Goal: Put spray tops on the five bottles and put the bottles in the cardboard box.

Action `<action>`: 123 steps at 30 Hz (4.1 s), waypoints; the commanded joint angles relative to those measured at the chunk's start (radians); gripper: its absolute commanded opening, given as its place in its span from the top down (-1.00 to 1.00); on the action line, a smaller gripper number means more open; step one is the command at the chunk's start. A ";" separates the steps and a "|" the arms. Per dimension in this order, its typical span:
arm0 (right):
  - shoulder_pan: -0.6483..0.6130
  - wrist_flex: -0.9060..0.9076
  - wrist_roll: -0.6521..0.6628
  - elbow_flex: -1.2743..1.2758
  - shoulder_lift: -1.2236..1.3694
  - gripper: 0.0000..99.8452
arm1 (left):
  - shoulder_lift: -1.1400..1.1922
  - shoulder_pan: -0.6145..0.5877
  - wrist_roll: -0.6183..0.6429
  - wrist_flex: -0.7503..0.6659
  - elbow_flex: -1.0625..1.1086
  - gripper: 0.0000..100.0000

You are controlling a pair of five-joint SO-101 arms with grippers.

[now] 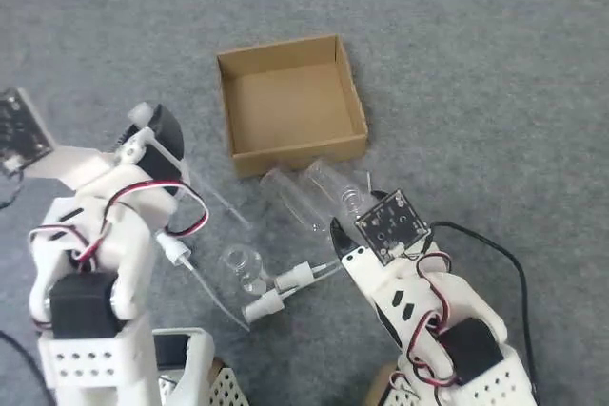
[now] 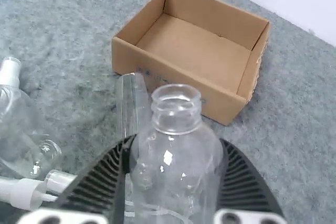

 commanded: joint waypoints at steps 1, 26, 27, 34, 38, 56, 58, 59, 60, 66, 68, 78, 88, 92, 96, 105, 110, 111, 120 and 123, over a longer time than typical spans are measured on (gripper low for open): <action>0.002 -0.005 0.005 -0.014 -0.019 0.76 | -0.020 0.002 0.058 -0.046 0.001 0.98; -0.047 -0.208 0.005 0.127 -0.019 0.76 | -0.021 0.005 0.207 -0.109 -0.070 0.98; -0.047 -0.209 0.005 0.127 -0.019 0.76 | -0.021 0.011 0.207 -0.109 -0.079 0.98; -0.047 -0.211 0.005 0.129 -0.019 0.76 | -0.035 0.109 0.236 -0.071 -0.070 0.98; -0.048 -0.211 0.005 0.129 -0.019 0.76 | -0.120 0.114 0.242 -0.066 -0.048 0.98; -0.111 -0.240 0.014 0.160 -0.019 0.76 | -0.394 0.114 0.244 -0.199 0.243 0.98; -0.111 -0.260 0.014 0.172 -0.019 0.76 | -0.411 0.114 0.244 -0.199 0.263 0.98; -0.111 -0.263 0.014 0.173 -0.019 0.76 | -0.422 0.114 0.244 -0.199 0.272 0.98; -0.111 -0.266 0.014 0.176 -0.019 0.76 | -0.434 0.114 0.244 -0.199 0.283 0.98; -0.114 -0.266 0.084 0.183 -0.019 0.76 | -0.516 0.114 0.244 -0.198 0.334 0.98; -0.125 -0.266 0.101 0.184 -0.019 0.76 | -0.545 0.114 0.244 -0.199 0.348 0.98; -0.174 -0.317 0.155 0.232 -0.019 0.76 | -0.667 0.114 0.239 -0.199 0.423 0.98; -0.174 -0.328 0.190 0.238 -0.019 0.76 | -0.706 0.114 0.238 -0.201 0.456 0.98; -0.174 -0.329 0.190 0.238 -0.019 0.76 | -0.706 0.114 0.238 -0.201 0.456 0.98; -0.177 -0.329 0.190 0.230 -0.019 0.76 | -0.706 0.114 0.236 -0.203 0.470 0.98; -0.242 -0.329 0.242 0.230 -0.021 0.76 | -0.706 0.114 0.236 -0.203 0.470 0.98; -0.242 -0.331 0.242 0.229 -0.021 0.76 | -0.706 0.114 0.209 -0.203 0.470 0.98; -0.243 -0.331 0.242 0.229 -0.022 0.76 | -0.706 0.114 0.209 -0.203 0.472 0.98; -0.243 -0.248 0.239 0.250 -0.200 0.76 | -0.706 0.114 0.198 -0.238 0.510 0.98; -0.243 -0.251 0.239 0.253 -0.183 0.76 | -0.706 0.120 0.180 -0.261 0.527 0.98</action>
